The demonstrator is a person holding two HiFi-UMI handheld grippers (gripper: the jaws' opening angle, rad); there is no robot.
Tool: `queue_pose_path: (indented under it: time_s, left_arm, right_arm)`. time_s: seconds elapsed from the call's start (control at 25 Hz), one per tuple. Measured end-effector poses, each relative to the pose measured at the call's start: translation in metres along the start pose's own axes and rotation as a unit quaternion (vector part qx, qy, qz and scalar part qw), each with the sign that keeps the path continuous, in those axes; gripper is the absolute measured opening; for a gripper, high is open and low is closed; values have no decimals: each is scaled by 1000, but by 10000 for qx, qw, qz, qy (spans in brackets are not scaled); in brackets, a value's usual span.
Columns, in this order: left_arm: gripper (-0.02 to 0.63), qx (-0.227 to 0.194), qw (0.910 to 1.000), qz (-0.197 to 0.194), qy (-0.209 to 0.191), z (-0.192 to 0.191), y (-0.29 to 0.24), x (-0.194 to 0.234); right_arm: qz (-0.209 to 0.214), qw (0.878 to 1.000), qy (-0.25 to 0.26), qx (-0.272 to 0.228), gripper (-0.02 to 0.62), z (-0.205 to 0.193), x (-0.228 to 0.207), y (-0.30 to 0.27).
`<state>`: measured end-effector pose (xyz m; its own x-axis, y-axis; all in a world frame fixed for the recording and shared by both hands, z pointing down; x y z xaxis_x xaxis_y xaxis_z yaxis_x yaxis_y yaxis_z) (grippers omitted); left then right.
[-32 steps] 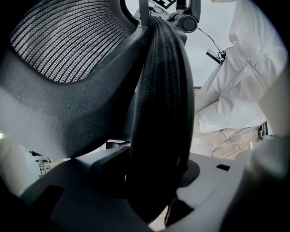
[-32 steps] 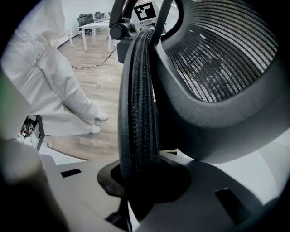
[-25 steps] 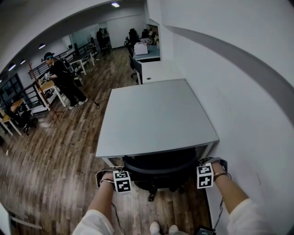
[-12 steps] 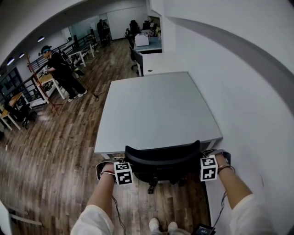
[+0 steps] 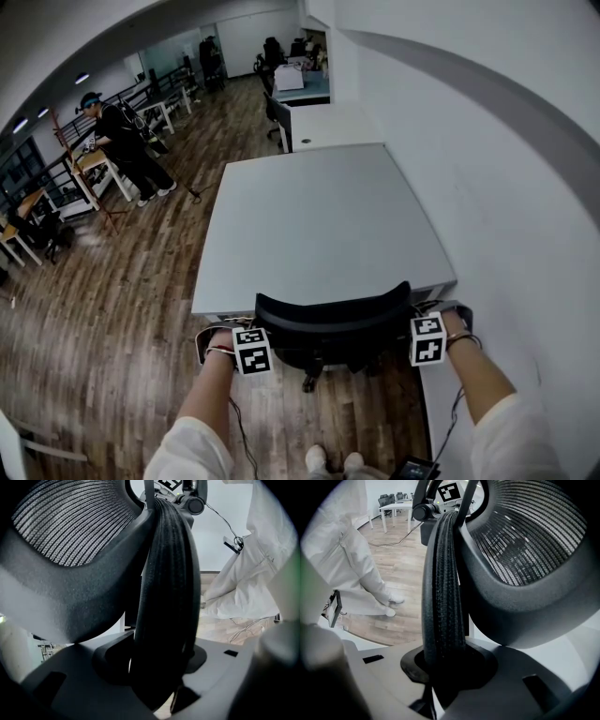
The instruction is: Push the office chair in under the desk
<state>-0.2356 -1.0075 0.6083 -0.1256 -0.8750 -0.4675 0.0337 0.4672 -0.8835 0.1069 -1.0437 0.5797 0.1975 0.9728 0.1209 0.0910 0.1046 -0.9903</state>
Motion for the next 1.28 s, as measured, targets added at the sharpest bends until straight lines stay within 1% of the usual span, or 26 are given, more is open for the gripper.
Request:
queue_pose_path:
  time_s: [0.88,1.12,1.28]
  left_arm:
    - [215,-28,10000,41,65,0,-13,24]
    - [215,-44,9997,204,160,2,-17,34]
    - [215,16,9997,196,140,2,-19,38]
  right_arm:
    - [-83,10000,-20,-13,97,-3,-28,-5]
    - [-150,9999,-55,-2,100,-5,-37,-4]
    - [-247,9996,-102,4,104,-5,-41,-4]
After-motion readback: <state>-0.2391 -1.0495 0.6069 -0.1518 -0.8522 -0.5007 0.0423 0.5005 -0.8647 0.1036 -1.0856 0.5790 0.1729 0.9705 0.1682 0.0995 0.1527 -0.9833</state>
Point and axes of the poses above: the fingertips, and each gripper's own axes: y backward along the fingers, x to its left, z out of its top, the point moved 6 cm from there along y, backward along the fingers, and after that the axes turned 15 degrees about z, right-handed, at the moved point
